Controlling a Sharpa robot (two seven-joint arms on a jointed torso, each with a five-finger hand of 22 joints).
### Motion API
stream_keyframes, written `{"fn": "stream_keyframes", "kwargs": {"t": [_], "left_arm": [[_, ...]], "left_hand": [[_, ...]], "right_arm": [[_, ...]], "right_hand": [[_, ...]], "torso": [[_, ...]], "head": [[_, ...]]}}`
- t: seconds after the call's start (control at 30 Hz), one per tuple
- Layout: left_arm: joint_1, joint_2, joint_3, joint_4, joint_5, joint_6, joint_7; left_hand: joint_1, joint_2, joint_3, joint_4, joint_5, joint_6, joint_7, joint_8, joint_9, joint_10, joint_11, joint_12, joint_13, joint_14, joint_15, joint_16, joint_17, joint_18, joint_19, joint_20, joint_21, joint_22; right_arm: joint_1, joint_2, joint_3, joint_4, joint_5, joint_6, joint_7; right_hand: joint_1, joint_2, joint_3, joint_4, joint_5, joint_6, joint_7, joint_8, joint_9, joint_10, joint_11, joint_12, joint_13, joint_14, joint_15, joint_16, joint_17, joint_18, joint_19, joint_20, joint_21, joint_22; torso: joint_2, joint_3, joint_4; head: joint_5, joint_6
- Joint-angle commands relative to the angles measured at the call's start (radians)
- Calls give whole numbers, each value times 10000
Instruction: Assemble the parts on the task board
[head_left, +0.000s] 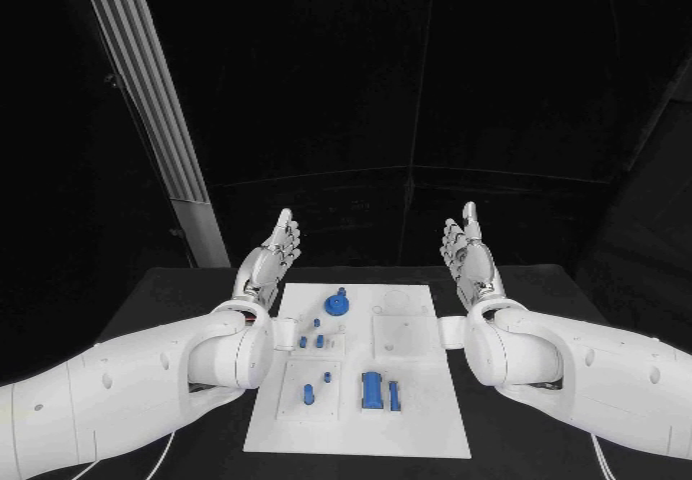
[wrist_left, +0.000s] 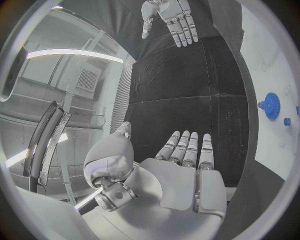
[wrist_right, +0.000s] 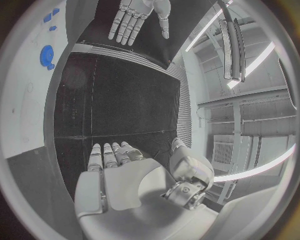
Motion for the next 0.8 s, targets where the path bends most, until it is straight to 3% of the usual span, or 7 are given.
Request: {"fn": "stream_keyframes", "kwargs": {"t": [0.03, 0.13, 0.17, 0.23, 0.27, 0.3, 0.8], "left_arm": [[-35, -32, 57, 127, -90, -1033, -397], [-36, -32, 59, 129, -90, -1036, -398], [-36, -32, 59, 129, -90, -1036, -398], [-36, -32, 59, 129, -90, -1036, -398], [-36, -32, 59, 129, -90, -1036, -398], [-36, -32, 59, 129, -90, -1036, -398], [-36, -32, 59, 129, -90, -1036, -398]], "left_hand": [[-1339, -12, 385, -1004, -420, -667, -413, -384, -18, -572, -561, -617, -19, -791, -355, -917, -21, -214, -482, -890, -66, -772], [-1674, -12, 385, -1004, -524, -830, -413, -472, -18, -713, -561, -766, -19, -791, -355, -1149, -21, -214, -599, -890, -66, -966], [-1809, -12, 385, -1004, -575, -884, -413, -1200, -18, -761, -561, -828, -19, -791, -355, -1240, -21, -214, -660, -890, -66, -1043], [-2000, -12, 385, -1004, -632, -992, -413, -1200, -18, -831, -561, -917, -19, -791, -355, -1369, -21, -214, -734, -890, -66, -1153], [-2088, -12, 385, -1004, -1333, -1028, -413, -1200, -18, -857, -561, -956, -19, -791, -355, -1427, -21, -214, -769, -890, -66, -1203], [-2176, -12, 385, -1004, -1333, -1063, -413, -1200, -18, -909, -561, -997, -19, -791, -355, -1488, -21, -214, -1484, -890, -66, -1254], [-3098, -12, 385, -1004, -1333, -2112, -413, -1200, -18, -1793, -561, -1927, -19, -791, -355, -2124, -21, -214, -1484, -890, -66, -2434]], "right_arm": [[15, 7, 10, 4, 275, -253, -82], [15, 7, 10, 4, 275, -253, -82], [15, 7, 10, 4, 275, -253, -82], [15, 7, 10, 4, 275, -253, -82], [15, 7, 10, 4, 275, -253, -82], [15, 7, 10, 4, 275, -253, -82], [15, 7, 10, 4, 275, -253, -82]], "right_hand": [[-54, -2, -1, -42, -33, -34, -4, -29, -9, -52, 0, -35, -9, -36, 1, -35, -9, -68, -4, -48, -35, -9], [-54, -2, -1, -42, -33, -34, -4, -29, -9, -52, 0, -35, -9, -36, 1, -35, -9, -68, -4, -48, -35, -9], [-54, -2, -1, -42, -33, -34, -4, -29, -9, -52, 0, -35, -9, -36, 1, -35, -9, -68, -4, -48, -35, -9], [-54, -2, -1, -42, -33, -34, -4, -29, -9, -52, 0, -35, -9, -36, 1, -35, -9, -68, -4, -48, -35, -9], [-54, -2, -1, -42, -33, -34, -4, -29, -9, -52, 0, -35, -9, -36, 1, -35, -9, -68, -4, -48, -35, -9], [-54, -2, -1, -42, -33, -34, -4, -29, -9, -52, 0, -35, -9, -36, 1, -35, -9, -68, -4, -48, -35, -9], [-54, -2, -1, -42, -33, -34, -4, -29, -9, -52, 0, -35, -9, -36, 1, -35, -9, -68, -4, -48, -35, -9]], "torso": [[-110, 30, -25], [-110, 30, -25], [-110, 30, -25], [-110, 30, -25], [-110, 30, -25], [-110, 30, -25], [-110, 30, -25]], "head": [[35, 48], [35, 48], [35, 48], [35, 48], [35, 48], [35, 48], [35, 48]]}}
